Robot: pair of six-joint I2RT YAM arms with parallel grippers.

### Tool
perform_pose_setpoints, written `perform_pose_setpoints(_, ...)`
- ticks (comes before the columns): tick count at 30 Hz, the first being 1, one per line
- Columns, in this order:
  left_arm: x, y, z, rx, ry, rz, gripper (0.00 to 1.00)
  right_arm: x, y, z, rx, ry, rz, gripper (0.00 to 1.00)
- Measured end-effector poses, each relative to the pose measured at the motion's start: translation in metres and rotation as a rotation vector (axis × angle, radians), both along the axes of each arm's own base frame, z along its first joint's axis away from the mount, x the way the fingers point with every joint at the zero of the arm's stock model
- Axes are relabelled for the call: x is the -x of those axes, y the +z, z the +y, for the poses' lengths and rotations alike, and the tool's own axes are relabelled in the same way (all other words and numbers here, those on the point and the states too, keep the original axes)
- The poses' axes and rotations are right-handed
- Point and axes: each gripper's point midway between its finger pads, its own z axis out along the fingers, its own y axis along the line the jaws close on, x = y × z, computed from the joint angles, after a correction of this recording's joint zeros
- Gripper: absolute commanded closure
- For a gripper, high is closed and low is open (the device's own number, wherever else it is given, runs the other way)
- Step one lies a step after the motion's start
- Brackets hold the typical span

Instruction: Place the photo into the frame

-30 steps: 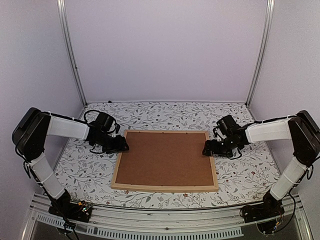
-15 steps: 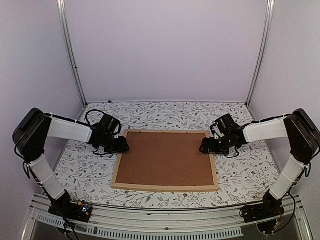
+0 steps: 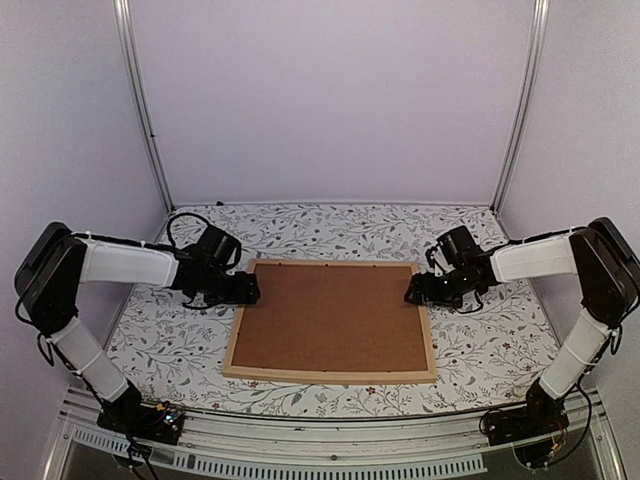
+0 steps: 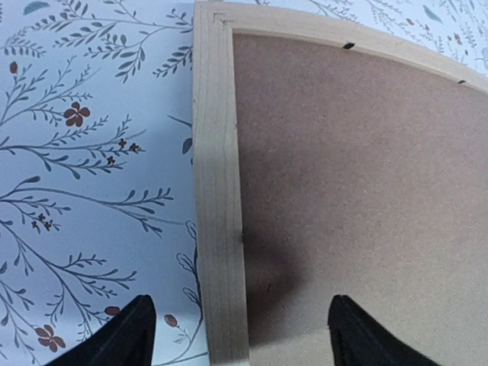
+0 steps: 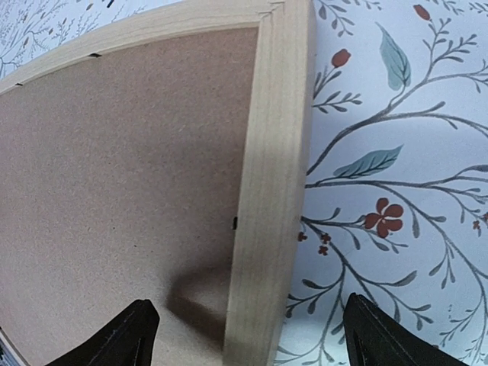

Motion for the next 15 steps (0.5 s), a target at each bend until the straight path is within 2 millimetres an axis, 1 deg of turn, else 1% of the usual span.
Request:
perform_pose_setpoints(2,-0.002,0.008,0.001,0.010,-0.005,-0.016,0.10,-0.001,0.000,-0.008,-0.004,-0.012,0.012,0.16)
perform_pose_setpoints(6,-0.010,0.017,0.003,0.043,-0.007,-0.025,0.11,-0.006,0.002,-0.023,-0.024,-0.039,0.026,0.19)
perform_pose_setpoints(10,-0.020,0.020,0.014,0.081,0.003,-0.015,0.21,-0.011,0.006,-0.031,-0.042,-0.047,0.021,0.21)
perform_pose_setpoints(13,-0.027,0.019,0.020,0.109,-0.003,-0.003,0.31,-0.011,0.007,-0.032,-0.051,-0.037,0.022,0.22)
perform_pose_setpoints(15,-0.027,0.017,0.021,0.133,-0.015,0.014,0.37,-0.012,0.008,-0.030,-0.056,-0.029,0.021,0.22)
